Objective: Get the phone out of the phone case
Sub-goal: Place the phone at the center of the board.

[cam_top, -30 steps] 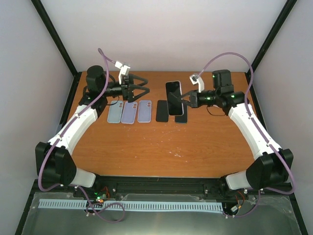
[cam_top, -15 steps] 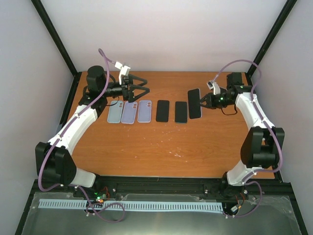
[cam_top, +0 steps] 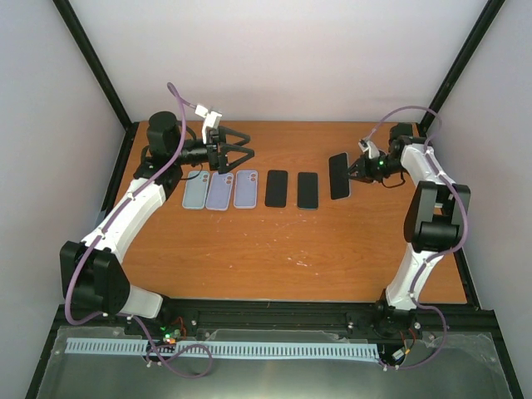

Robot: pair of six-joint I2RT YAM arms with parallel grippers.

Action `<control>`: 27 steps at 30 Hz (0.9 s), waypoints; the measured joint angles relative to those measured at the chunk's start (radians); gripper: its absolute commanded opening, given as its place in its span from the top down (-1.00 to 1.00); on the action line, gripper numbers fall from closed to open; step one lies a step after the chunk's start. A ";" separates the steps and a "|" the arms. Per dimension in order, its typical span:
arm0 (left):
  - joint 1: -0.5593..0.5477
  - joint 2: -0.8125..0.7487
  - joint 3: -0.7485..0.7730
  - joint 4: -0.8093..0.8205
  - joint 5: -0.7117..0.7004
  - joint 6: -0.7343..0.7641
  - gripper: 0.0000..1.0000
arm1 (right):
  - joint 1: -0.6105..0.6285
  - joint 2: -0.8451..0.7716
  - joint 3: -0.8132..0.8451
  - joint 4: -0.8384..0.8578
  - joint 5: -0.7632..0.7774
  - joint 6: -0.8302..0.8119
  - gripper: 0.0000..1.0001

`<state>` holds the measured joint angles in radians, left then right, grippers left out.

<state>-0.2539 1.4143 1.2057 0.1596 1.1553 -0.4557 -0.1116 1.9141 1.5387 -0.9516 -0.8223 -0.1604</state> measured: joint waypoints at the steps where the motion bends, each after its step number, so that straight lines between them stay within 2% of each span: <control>1: 0.000 0.000 0.000 0.000 0.000 0.000 -1.00 | 0.000 0.017 0.008 -0.002 0.000 0.000 0.95; 13: 0.000 0.001 0.000 0.000 0.000 0.000 -0.99 | -0.001 0.229 0.109 -0.003 -0.008 0.000 0.94; 27: 0.000 0.010 0.000 0.000 0.000 0.002 -0.99 | -0.018 0.357 0.164 -0.032 -0.079 0.034 0.89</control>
<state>-0.2539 1.4242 1.2057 0.1596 1.1553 -0.4534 -0.1299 2.2715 1.7031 -0.9836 -0.9016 -0.1261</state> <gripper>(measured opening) 0.997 0.092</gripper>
